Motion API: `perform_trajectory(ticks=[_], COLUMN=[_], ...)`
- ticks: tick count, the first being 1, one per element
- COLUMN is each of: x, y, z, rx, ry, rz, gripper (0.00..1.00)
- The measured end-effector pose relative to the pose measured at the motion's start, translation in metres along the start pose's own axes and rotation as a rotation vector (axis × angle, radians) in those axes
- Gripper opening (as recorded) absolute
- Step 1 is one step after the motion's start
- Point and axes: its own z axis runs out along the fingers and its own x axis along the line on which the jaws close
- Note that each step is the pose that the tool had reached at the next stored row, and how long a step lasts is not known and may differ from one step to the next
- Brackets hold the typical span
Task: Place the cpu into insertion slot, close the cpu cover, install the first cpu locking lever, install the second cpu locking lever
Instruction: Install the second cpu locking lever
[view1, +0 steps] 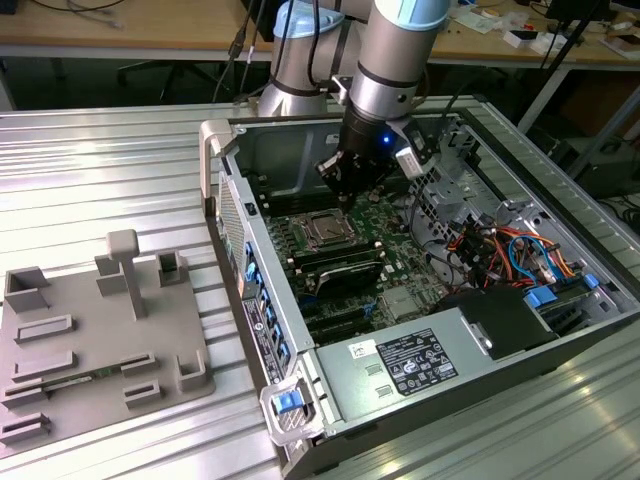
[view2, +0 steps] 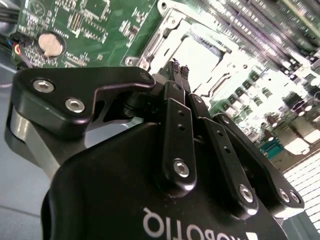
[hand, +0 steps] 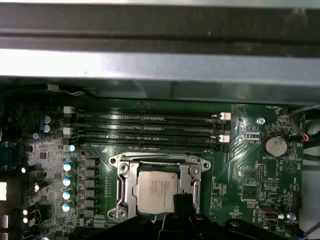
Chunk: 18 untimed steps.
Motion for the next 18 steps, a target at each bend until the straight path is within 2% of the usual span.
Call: perform_trajectory(ticks=[6,10,13,16,18], x=[0.0004,0.0005,0.0005,0.0011,0.0012], y=[-0.0093,-0.0118,-0.0142,-0.0244,-0.0280], z=[-0.0034,-0.0109,-0.0122,-0.0119,-0.0117], rx=[0.0026,0.0082,0.0141,0.0148,0.0148], ry=[0.0001,0.0004,0.0006,0.0007,0.0006], rz=[0.000,0.000,0.000,0.000,0.000], gripper=[0.11,0.11,0.11,0.11,0.11])
